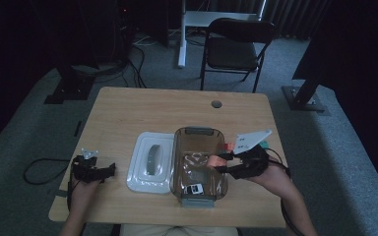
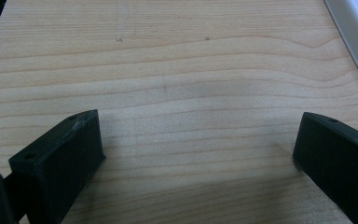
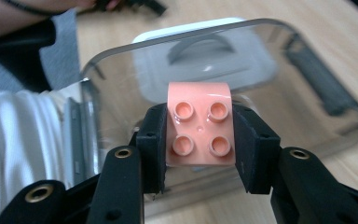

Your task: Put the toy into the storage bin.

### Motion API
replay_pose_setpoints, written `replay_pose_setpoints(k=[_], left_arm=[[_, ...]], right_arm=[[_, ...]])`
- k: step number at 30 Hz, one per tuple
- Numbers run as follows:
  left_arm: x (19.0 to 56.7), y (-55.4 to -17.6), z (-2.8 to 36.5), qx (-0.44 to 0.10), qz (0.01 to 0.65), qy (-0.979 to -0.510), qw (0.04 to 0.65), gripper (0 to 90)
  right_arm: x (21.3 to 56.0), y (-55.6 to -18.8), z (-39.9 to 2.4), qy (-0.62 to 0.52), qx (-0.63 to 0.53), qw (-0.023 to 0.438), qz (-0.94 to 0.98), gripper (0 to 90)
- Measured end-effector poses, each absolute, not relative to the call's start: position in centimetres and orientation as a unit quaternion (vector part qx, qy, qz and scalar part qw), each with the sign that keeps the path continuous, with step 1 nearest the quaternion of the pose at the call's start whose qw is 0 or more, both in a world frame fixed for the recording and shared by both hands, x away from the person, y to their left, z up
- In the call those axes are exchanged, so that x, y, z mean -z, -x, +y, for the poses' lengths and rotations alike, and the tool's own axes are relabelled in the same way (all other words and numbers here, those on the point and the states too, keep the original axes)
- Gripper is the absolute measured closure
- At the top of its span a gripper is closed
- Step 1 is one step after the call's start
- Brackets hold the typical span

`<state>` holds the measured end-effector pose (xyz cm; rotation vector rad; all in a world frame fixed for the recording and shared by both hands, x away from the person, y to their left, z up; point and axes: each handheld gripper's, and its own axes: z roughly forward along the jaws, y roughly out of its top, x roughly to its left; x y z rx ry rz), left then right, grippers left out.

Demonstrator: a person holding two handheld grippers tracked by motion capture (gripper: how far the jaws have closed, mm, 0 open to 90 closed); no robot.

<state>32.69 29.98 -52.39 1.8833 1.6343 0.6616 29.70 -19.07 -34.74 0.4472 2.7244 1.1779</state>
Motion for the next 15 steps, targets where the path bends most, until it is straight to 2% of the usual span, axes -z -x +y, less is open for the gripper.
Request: replay_pose_setpoints(k=[15], left_arm=[[52.4, -32.7, 30.0, -0.246, 0.609, -0.701, 0.277, 1.9]], right_arm=[[38.7, -30.7, -12.8, -0.090, -0.292, -0.003, 0.952, 58.6]])
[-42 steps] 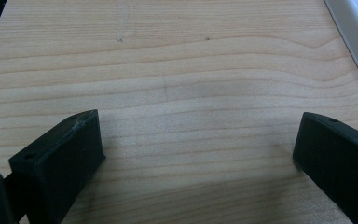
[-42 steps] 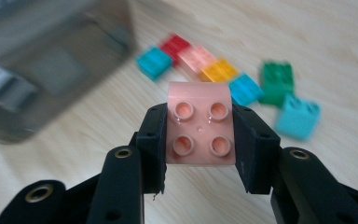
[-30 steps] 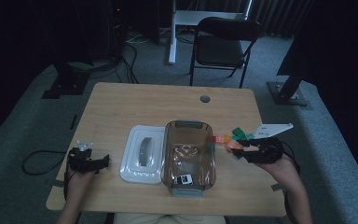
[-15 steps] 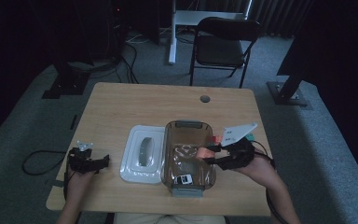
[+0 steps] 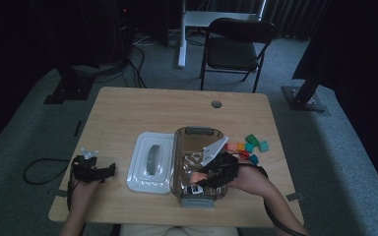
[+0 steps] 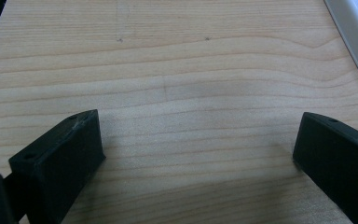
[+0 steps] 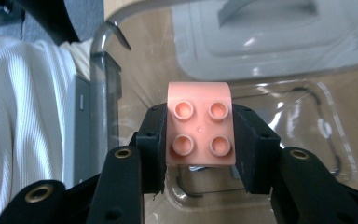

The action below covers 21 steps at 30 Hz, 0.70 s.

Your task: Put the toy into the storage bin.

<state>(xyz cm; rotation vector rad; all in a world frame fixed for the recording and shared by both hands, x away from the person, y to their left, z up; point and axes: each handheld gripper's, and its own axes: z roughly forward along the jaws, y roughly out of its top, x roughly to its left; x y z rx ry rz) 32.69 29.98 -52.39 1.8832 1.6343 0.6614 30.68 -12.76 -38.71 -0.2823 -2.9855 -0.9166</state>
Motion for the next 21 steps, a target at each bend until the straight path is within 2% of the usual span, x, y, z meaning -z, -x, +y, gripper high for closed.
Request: replay_pose_setpoints(k=[14, 21], left_arm=[[52.4, -32.7, 30.0, -0.246, 0.609, -0.701, 0.277, 1.9], [52.4, -32.7, 30.0, -0.246, 0.609, -0.702, 0.277, 1.9]], right_arm=[[40.9, -31.5, -9.4, 0.063, 0.212, 0.030, -0.975, 58.5], [41.8, -31.6, -8.2, 0.062, 0.178, 0.026, -0.982, 58.5]])
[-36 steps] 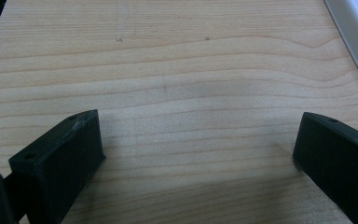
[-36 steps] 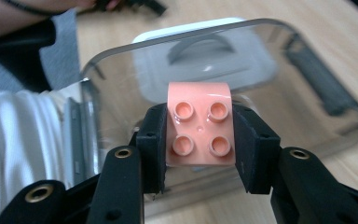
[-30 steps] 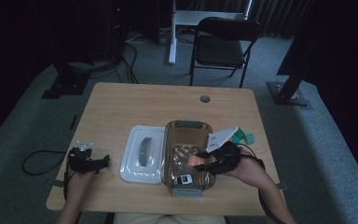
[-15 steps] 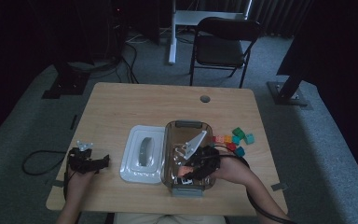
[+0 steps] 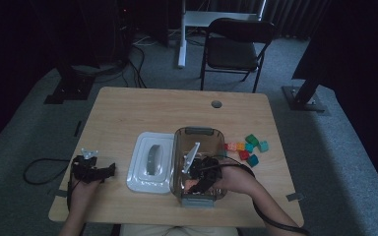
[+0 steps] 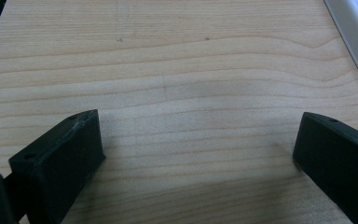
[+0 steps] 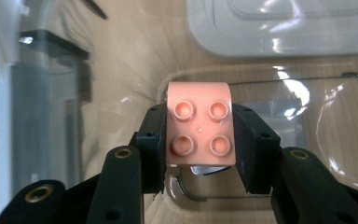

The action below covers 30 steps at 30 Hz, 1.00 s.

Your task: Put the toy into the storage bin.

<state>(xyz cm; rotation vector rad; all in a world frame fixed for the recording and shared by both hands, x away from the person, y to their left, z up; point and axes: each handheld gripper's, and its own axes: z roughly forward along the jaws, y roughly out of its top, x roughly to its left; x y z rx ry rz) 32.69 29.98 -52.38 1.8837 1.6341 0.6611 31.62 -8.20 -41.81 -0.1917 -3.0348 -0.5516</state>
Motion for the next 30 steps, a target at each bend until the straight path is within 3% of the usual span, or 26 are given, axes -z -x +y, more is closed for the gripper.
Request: replay_pose_setpoints(k=[11, 30], left_arm=[[52.4, -32.7, 30.0, -0.246, 0.609, -0.701, 0.277, 2.0], [52.4, -32.7, 30.0, -0.246, 0.609, -0.701, 0.277, 2.0]], right_arm=[[42.7, -31.7, -7.1, 0.057, 0.130, 0.020, -0.990, 56.9], [40.8, -31.7, -9.1, 0.092, 0.187, 0.011, -0.978, 52.0]])
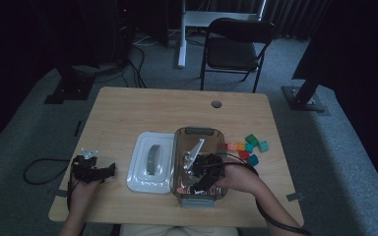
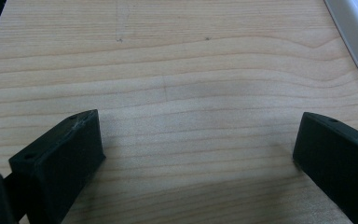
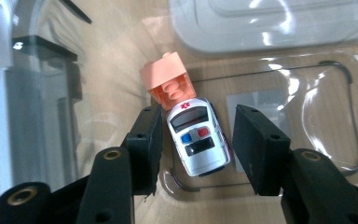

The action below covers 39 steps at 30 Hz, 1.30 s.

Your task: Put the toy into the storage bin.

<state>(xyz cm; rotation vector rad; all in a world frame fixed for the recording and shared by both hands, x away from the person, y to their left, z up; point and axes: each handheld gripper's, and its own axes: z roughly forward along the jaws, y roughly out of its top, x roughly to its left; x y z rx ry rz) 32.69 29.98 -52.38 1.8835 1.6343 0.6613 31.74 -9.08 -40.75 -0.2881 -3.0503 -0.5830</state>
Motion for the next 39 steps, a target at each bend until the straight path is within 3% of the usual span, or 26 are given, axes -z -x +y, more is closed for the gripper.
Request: replay_pose_setpoints(k=[12, 24, 31, 39], left_arm=[[52.4, -32.7, 30.0, -0.246, 0.608, -0.702, 0.277, 2.0], [52.4, -32.7, 30.0, -0.246, 0.608, -0.701, 0.277, 2.0], [52.4, -32.7, 30.0, -0.246, 0.609, -0.701, 0.277, 2.0], [52.4, -32.7, 30.0, -0.246, 0.609, -0.701, 0.277, 2.0]], right_arm=[[38.7, -31.6, -13.7, 0.142, 0.279, -0.012, -0.950, 49.4], [36.8, -31.6, -20.8, 0.233, 0.353, -0.062, -0.904, 48.6], [37.8, -32.1, -24.6, 0.292, 0.359, -0.082, -0.883, 48.6], [41.4, -33.3, -29.5, 0.380, 0.364, -0.095, -0.845, 48.1]])
